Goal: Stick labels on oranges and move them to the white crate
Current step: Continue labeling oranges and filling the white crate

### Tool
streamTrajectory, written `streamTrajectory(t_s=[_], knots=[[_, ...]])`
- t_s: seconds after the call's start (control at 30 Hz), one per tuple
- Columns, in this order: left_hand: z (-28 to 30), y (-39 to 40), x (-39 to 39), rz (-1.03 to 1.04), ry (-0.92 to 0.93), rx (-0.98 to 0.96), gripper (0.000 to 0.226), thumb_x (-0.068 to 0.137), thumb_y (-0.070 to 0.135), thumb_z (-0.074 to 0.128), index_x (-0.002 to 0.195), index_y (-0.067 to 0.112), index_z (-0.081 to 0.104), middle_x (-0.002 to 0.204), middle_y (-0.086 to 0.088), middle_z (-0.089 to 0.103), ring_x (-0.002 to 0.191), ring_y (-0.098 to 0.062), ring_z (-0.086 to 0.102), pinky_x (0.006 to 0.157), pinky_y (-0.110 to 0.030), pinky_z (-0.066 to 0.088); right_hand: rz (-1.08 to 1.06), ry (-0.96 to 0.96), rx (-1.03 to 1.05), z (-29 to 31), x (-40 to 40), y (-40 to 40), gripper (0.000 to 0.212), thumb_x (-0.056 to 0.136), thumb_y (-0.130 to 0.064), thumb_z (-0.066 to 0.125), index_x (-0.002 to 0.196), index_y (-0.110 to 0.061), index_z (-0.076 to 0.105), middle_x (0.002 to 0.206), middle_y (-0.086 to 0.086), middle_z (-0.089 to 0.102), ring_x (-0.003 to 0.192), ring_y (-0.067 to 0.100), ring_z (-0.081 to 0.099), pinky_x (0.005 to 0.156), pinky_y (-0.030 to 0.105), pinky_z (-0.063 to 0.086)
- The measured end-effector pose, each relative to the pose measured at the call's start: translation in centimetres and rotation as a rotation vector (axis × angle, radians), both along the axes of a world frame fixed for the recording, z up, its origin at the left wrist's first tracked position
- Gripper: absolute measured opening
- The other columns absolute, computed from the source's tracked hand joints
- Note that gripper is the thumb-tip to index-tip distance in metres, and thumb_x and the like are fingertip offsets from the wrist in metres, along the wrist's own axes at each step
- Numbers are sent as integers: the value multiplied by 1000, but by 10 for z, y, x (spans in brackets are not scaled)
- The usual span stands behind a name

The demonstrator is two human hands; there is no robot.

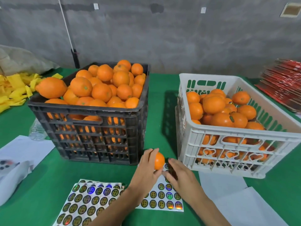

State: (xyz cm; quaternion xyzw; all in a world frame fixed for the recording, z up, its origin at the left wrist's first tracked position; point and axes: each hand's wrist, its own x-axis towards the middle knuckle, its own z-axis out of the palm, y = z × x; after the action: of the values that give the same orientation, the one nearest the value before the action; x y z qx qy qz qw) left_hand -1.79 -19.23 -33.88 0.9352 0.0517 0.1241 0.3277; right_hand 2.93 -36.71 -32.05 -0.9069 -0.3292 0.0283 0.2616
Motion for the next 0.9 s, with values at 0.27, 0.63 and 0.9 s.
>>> streamTrajectory(t_s=[0.27,0.63,0.9], knots=[[-10,10,0,-13,-20,-45,69,98,36,64,155,29,25,154,12,20,138,-11,37,111,-27,40,-138,-159,-66,-16,-1,12,46,101,-49,51,114,-9,71,110,-5,49,92,9,56,75,24,52],[-6,11,0,-3,-6,-98,67,100,40,60,155,35,22,156,14,18,139,-11,36,112,-27,39,-334,-83,71,-16,-4,30,26,95,-43,61,93,-23,78,93,-13,47,83,5,51,70,18,45],[-7,13,-4,-22,-28,-101,69,97,33,66,154,33,26,153,14,24,136,-8,38,105,-12,32,-393,56,246,-11,-7,34,13,89,-23,70,78,-25,78,84,-16,56,77,2,55,63,14,38]])
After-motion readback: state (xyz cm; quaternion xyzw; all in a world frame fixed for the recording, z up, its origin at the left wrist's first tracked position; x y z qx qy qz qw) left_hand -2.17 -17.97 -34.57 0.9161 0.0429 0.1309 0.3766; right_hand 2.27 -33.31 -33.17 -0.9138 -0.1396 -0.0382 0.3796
